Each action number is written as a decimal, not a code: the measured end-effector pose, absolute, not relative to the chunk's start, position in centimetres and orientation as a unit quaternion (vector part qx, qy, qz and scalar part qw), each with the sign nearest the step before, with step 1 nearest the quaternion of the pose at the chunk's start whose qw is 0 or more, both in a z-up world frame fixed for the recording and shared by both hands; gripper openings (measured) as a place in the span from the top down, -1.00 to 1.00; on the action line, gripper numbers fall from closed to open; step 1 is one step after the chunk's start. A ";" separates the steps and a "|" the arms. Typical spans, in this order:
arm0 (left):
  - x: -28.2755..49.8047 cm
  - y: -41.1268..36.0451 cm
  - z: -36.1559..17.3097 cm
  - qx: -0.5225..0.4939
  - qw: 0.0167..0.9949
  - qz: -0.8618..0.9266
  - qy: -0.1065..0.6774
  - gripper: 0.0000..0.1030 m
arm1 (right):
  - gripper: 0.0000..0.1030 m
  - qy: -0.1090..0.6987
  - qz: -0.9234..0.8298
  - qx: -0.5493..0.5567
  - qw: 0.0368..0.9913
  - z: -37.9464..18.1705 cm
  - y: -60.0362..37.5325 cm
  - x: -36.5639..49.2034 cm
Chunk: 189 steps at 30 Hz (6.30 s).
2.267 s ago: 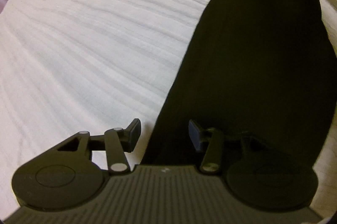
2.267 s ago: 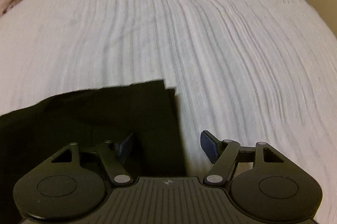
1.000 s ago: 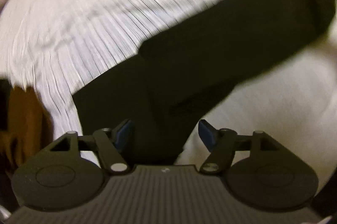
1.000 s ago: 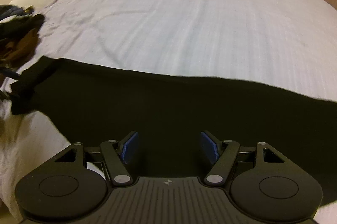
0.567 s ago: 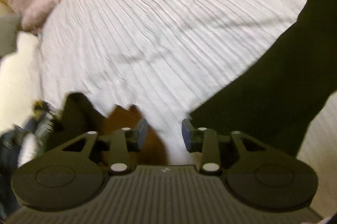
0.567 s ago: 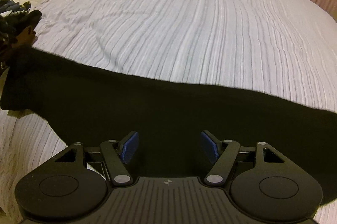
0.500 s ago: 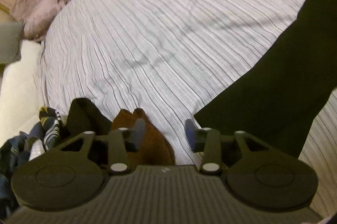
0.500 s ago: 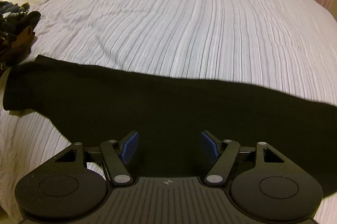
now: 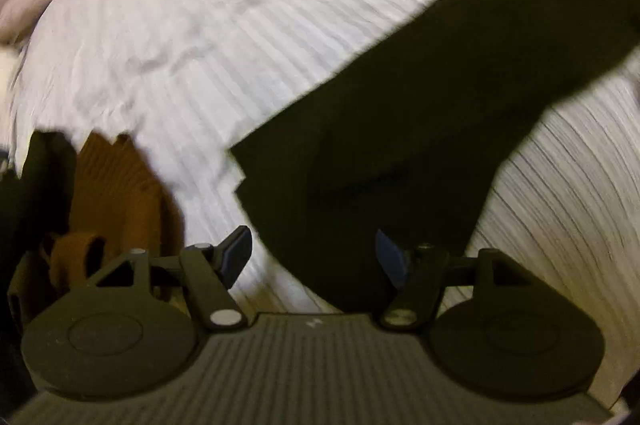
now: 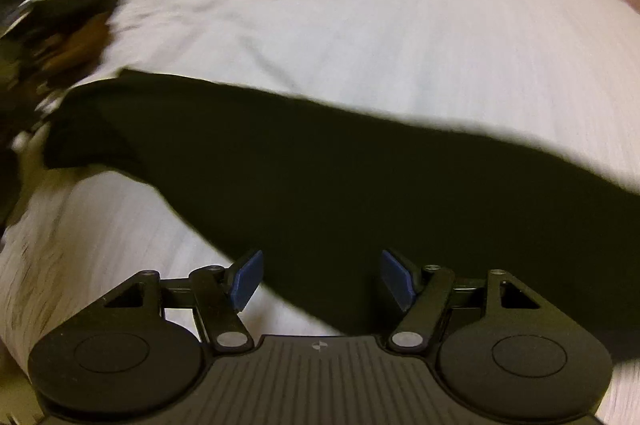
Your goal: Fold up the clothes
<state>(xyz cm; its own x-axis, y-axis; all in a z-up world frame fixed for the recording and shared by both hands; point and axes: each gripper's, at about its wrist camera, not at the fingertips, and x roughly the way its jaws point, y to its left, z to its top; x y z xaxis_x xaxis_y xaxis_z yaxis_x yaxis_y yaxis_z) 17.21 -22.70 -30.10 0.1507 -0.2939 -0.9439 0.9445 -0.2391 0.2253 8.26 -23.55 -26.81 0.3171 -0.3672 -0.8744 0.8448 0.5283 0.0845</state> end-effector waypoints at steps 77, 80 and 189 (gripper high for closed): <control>-7.4 -21.0 -30.3 0.580 0.291 -0.760 0.014 0.25 | -0.15 0.257 -0.685 0.474 0.490 -32.4 -16.2 -13.2; -14.4 -21.6 -31.1 0.558 0.250 -0.791 -0.033 0.23 | -0.14 0.196 -0.670 0.511 0.501 -33.1 -16.7 -16.2; -25.1 -48.8 -37.9 0.520 0.262 -0.797 0.162 0.44 | -0.14 0.565 -0.271 0.060 0.777 -33.4 -41.6 -24.2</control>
<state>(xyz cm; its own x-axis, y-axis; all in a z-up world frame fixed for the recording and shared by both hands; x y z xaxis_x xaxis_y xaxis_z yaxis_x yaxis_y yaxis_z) -25.15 -48.78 -37.92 -0.3225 -0.2487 -0.9133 0.5852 -0.8107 0.0141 -24.21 -41.63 -33.38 0.2149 -0.3527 -0.9107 0.4892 0.8460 -0.2122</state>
